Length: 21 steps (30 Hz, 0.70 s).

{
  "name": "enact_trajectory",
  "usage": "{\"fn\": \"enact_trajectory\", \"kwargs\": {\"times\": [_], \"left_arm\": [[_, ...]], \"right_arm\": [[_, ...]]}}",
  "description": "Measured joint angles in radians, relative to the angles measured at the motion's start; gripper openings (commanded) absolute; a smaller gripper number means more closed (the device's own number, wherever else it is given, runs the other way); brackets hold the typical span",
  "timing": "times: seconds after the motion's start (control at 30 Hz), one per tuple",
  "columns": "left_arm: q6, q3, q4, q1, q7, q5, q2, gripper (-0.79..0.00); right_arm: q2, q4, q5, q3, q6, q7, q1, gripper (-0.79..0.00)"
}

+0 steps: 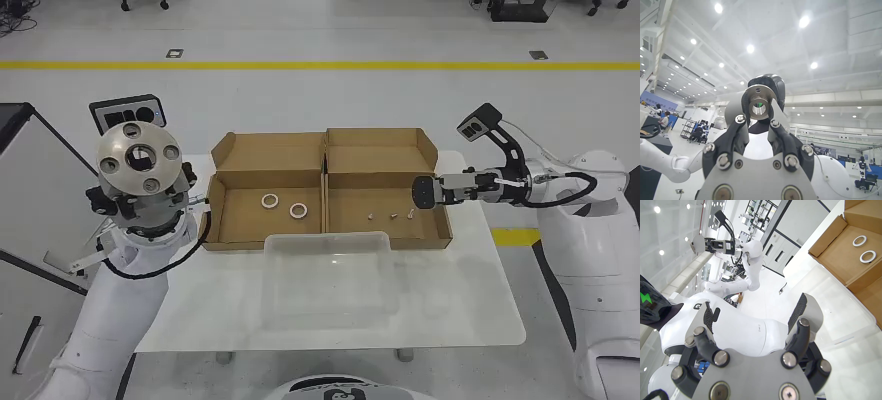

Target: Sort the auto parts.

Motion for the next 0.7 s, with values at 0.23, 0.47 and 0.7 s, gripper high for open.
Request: {"fn": "enact_trajectory", "kwargs": {"times": [0.23, 0.47, 0.7], "left_arm": [[0.001, 0.000, 0.000, 0.000, 0.001, 0.001, 0.000, -0.785], [0.057, -0.045, 0.049, 0.018, 0.075, 0.186, -0.001, -0.785], [0.105, -0.093, 0.093, 0.067, 0.160, 0.374, 0.000, -0.785]], "right_arm": [[0.000, 0.000, 0.000, 0.000, 0.000, 0.000, 0.000, 0.000], [0.000, 0.000, 0.000, 0.000, 0.000, 0.000, 0.000, 0.000], [0.000, 0.000, 0.000, 0.000, 0.000, 0.000, 0.000, 0.000]]}}
